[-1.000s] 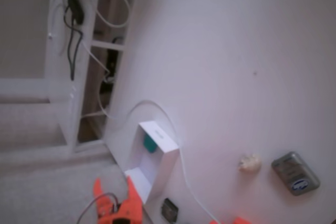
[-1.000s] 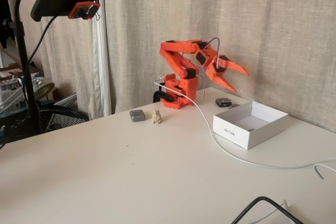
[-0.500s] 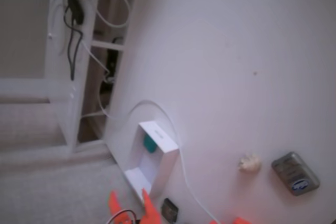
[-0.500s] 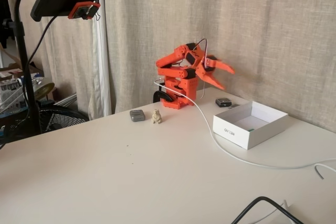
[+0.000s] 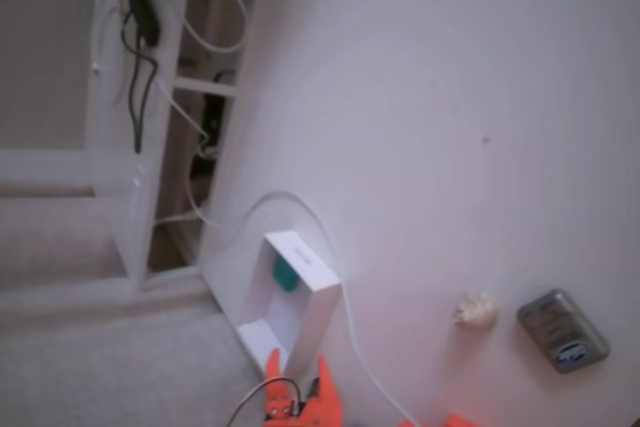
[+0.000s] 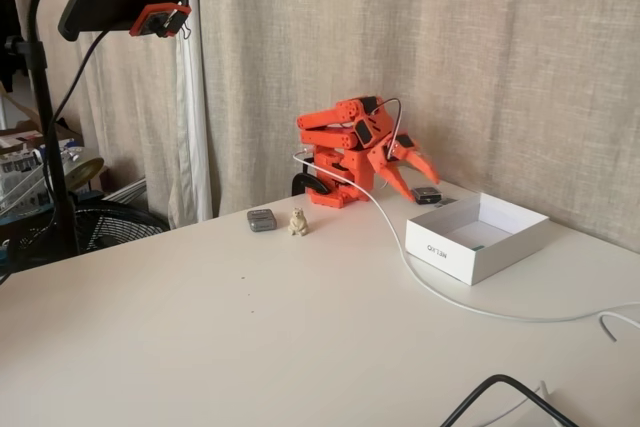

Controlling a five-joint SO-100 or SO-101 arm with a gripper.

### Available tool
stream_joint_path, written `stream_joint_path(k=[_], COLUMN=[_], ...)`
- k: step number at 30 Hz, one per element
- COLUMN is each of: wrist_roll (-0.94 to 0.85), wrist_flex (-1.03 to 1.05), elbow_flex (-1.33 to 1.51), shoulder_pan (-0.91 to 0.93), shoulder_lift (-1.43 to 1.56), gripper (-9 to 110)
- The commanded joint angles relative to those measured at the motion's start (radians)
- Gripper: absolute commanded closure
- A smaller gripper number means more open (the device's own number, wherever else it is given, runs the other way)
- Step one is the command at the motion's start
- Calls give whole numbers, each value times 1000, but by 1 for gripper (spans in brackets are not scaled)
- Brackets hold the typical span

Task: Grasp the green cube and put it in the bin.

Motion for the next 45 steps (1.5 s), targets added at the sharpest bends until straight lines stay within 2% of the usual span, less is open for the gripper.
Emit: stream_joint_path(k=[1,3,45], wrist_roll=[-5,-5,2], wrist_flex=[5,5,18], elbow_flex=[-3,-3,-8], shoulder_pan=[8,8,9], shoulder_lift=[9,9,9], gripper=[100,110,110])
